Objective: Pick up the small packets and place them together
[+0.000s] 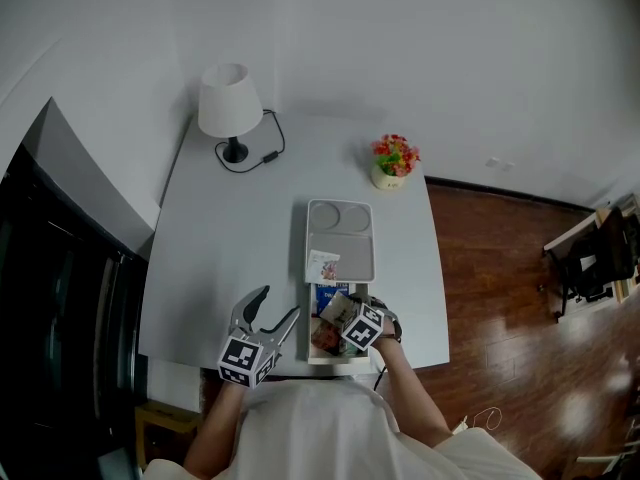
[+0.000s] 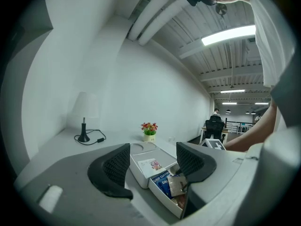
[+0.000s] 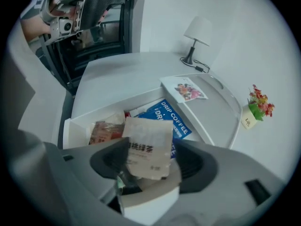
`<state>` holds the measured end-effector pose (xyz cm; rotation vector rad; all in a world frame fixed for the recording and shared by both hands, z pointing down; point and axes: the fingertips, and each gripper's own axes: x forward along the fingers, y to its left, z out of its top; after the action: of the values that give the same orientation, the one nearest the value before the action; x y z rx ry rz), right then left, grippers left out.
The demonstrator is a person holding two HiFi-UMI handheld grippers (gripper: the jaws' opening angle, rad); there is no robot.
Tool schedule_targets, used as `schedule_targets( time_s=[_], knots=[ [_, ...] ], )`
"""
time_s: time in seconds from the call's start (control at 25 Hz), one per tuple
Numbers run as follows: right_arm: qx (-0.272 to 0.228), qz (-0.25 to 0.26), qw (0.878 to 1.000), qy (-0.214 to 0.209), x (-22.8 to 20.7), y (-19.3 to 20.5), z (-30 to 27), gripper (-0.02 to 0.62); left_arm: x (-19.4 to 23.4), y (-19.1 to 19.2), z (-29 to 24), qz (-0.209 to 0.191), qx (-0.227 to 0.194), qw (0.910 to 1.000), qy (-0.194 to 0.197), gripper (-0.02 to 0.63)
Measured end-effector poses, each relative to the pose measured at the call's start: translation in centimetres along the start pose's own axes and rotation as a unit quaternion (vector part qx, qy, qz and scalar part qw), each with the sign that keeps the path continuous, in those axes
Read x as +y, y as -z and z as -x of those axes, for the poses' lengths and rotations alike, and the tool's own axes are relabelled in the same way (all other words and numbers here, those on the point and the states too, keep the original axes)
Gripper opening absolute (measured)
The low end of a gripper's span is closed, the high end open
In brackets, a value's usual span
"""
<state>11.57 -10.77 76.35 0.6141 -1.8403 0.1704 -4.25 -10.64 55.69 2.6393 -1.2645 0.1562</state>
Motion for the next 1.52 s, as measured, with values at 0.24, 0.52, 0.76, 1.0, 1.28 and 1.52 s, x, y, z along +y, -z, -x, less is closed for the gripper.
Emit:
schedule_targets(
  time_s=[0.24,0.52,0.76,1.0,1.28,1.52],
  knots=[
    [0.005,0.011,1.000,-0.022,0.5,-0.4,-0.9,0.412,0.2,0.3,0.2,0.002,0.004,1.0000,-0.002,0.298],
    [0.015,0.023,0.998,-0.048,1.7,-0.7,-1.2,0.269,0.5,0.4,0.4,0.004,0.005,0.9999,-0.007,0.298],
    [-0.003,0.018,1.000,-0.009,0.8,-0.3,-0.3,0.145,0.3,0.5,0.5,0.005,0.007,0.9999,-0.007,0.298],
    [-0.104,-0.122,0.987,0.001,-0.7,-2.1,5.3,0.101,0.3,0.7,0.4,0.008,0.007,0.9999,-0.006,0.298],
    [-0.194,-0.296,0.933,0.057,-10.4,-2.3,8.0,0.101,-0.5,0.6,-0.3,0.002,0.007,0.9999,0.008,0.298],
    [-0.155,-0.399,0.901,0.072,-15.2,-0.6,3.5,0.138,-0.9,-0.2,-0.4,-0.008,0.003,0.9999,0.011,0.298]
  ],
)
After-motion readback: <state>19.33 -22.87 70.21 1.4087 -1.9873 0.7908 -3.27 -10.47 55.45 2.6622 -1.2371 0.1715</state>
